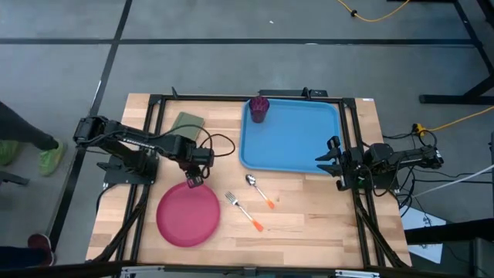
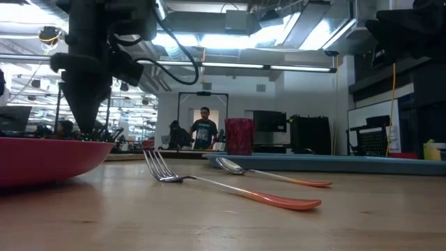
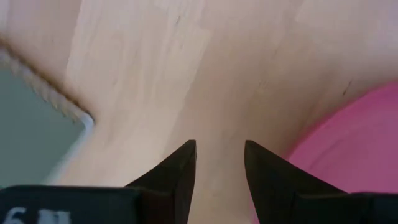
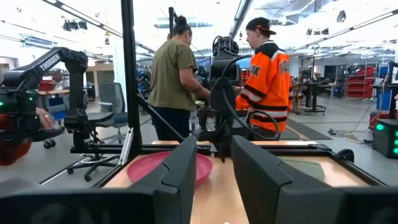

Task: Pick and place plate/cup/fork/spoon on tray
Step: Put the pink plate on the blue tray to the bottom right of the red cup

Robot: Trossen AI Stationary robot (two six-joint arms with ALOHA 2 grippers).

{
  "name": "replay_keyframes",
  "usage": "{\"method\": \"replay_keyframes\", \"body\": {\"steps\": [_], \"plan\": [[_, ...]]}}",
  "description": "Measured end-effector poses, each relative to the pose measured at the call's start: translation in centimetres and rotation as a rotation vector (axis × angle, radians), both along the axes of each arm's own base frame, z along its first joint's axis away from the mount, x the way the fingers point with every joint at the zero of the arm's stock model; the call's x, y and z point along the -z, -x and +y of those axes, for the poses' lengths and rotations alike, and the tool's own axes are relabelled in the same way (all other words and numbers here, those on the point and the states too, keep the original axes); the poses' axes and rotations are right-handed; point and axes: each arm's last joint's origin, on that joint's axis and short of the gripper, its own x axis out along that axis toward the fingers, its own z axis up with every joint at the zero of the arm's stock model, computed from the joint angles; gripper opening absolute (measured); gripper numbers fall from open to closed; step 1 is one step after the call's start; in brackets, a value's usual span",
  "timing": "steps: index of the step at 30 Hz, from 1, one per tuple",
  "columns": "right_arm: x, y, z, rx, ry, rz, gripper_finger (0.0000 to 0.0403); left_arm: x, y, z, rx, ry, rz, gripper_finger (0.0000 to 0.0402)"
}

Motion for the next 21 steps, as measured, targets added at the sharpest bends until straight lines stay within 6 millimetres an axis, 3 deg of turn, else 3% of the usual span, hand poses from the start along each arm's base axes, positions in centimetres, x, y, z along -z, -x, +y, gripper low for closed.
{"method": "replay_keyframes", "body": {"steps": [7, 21], "plan": [[0.0, 0.0, 0.0, 0.000, 0.000, 0.000, 0.0108, 0.0, 0.0, -0.1, 0.109, -0.025, 0.005, 0.0128], [0.4, -0.1, 0.0, -0.013, -0.052, 0.051, 0.0108, 0.0, 0.2, -2.9, 0.236, 0.005, 0.000, 0.0128]]}}
